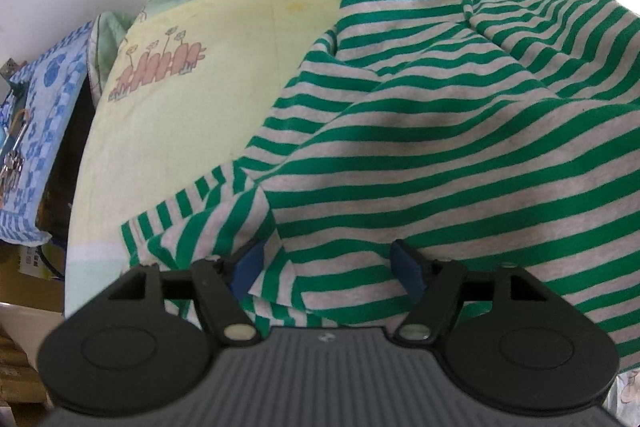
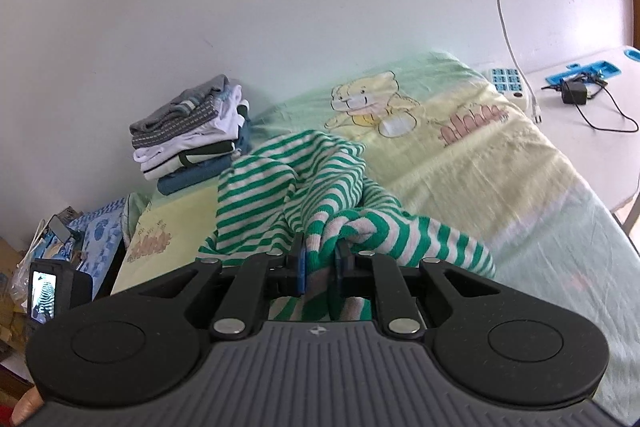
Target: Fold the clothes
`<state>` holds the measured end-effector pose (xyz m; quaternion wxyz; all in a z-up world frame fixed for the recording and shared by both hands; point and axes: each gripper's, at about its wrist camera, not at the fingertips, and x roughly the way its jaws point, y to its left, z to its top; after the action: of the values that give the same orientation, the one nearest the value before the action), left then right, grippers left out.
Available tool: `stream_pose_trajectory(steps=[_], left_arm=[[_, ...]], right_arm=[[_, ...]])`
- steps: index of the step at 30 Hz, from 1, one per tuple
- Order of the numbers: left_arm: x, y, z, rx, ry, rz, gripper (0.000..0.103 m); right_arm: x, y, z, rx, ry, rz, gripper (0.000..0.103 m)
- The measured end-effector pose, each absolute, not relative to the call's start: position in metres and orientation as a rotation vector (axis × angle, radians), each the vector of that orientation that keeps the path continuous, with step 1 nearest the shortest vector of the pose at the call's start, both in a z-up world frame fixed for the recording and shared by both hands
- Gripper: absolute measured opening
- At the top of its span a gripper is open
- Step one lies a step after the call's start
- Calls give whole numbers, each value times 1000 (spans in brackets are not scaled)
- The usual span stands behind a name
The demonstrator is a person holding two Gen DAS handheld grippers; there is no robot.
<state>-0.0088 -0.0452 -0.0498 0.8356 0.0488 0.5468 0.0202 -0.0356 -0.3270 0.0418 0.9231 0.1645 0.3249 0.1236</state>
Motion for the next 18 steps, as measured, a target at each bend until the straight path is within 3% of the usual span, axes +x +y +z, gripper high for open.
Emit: stream_pose_trajectory(steps=[18], left_arm=[[-57, -40, -45, 266, 1100, -181, 80]], right_arm=[[-24, -321, 39, 381, 667, 196, 14]])
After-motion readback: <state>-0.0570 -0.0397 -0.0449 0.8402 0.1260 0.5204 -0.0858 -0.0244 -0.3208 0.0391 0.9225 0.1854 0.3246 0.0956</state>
